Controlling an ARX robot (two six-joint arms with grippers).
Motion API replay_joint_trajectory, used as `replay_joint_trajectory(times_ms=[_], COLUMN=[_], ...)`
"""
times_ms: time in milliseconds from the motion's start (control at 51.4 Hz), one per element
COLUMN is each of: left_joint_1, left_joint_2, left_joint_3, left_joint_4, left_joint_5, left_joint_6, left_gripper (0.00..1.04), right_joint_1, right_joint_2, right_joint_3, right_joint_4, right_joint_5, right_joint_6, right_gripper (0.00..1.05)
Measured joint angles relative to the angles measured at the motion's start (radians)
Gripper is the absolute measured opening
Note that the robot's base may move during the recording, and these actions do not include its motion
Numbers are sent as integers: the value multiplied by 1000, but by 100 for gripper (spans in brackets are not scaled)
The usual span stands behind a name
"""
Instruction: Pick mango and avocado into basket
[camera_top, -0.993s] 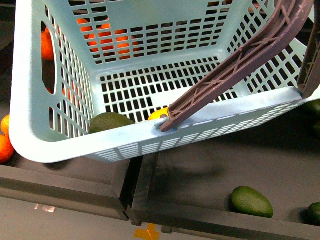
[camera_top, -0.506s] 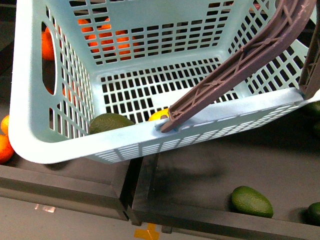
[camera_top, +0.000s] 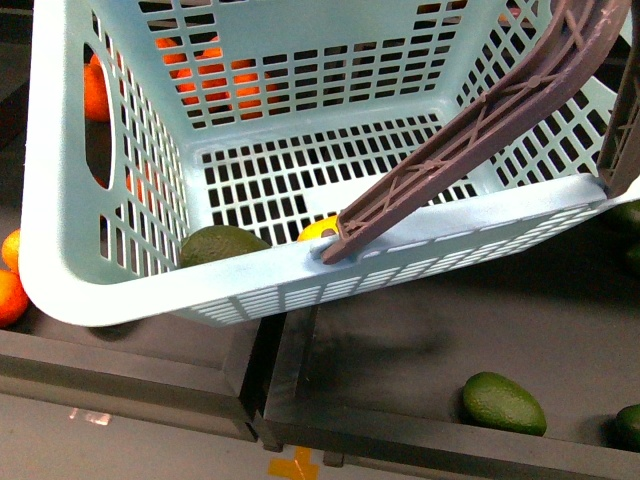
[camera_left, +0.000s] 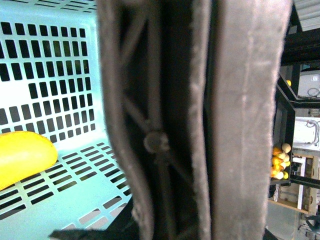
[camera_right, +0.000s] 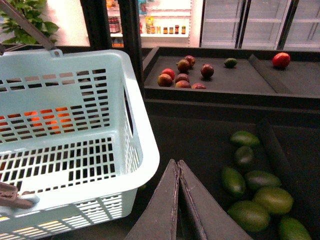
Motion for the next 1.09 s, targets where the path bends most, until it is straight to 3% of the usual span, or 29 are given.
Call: replay_joint_trajectory(times_ms=[312, 409, 623, 662, 935, 1090], left_joint_1=[0, 0, 0, 0, 0, 0], left_joint_2=[0, 0, 0, 0, 0, 0], left_joint_3=[0, 0, 0, 0, 0, 0], left_joint_4=[0, 0, 0, 0, 0, 0], left_joint_5=[0, 1, 0, 0, 0, 0], left_joint_6=[0, 0, 0, -2, 0, 0], left_gripper=[15, 15, 15, 15, 15, 15], right_joint_1=[0, 0, 0, 0, 0, 0], right_joint_2=[-100, -243, -270, -270, -271, -271], right_joint_3=[0, 0, 0, 0, 0, 0], right_joint_4=[-101, -266, -276, -277, -277, -277], right_joint_5=[0, 1, 0, 0, 0, 0], right_joint_6=[0, 0, 0, 0, 0, 0], right_gripper=[2, 2, 2, 6, 58, 93])
